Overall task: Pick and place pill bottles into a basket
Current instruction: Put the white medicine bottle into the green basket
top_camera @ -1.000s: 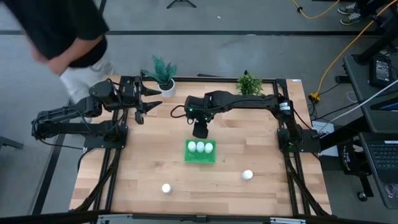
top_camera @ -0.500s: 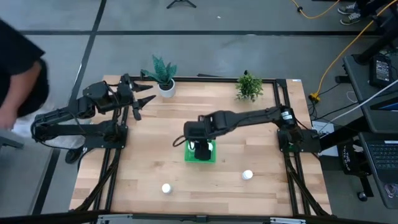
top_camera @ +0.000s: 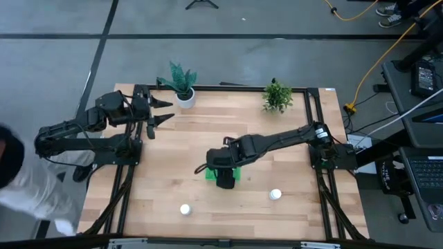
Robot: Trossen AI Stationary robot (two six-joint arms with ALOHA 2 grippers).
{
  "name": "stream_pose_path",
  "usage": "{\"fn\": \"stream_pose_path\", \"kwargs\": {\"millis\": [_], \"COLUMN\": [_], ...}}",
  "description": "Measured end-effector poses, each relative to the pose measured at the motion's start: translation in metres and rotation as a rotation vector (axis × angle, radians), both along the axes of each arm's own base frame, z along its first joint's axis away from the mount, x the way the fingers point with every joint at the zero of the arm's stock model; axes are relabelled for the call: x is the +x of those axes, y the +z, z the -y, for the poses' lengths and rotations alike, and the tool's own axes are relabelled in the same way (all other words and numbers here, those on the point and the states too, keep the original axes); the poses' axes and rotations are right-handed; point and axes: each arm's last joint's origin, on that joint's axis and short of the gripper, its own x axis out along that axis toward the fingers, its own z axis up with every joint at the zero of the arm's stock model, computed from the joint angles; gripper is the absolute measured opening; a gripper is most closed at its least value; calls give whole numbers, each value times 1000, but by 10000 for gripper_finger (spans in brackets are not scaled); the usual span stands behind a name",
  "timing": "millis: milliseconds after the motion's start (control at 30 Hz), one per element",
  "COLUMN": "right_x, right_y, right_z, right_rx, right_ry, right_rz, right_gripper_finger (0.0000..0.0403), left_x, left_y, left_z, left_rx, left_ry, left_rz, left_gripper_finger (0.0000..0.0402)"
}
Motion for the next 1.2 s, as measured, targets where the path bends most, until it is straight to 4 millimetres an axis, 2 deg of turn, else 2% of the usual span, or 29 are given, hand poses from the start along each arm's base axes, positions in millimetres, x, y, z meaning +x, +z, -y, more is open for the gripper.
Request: {"fn": "stream_pose_path", "kwargs": {"millis": [300, 767, 1200], "right_x": [-11, -15, -17], "right_y": [-48, -78, -91], "right_z": [-11, -18, -17], "right_rx": [4, 50, 79], "right_ry": [-8, -7, 2], "right_rz": [-125, -126, -138], "right_gripper_finger": [177, 177, 177], "left_x": [0, -1, -1], "left_y": [-1, 0, 0], "left_z": [1, 2, 2], "left_rx": [-4, -5, -4], "left_ry": [-24, -49, -49], "left_rz": [-6, -3, -2], "left_gripper_finger": [180, 180, 180]}}
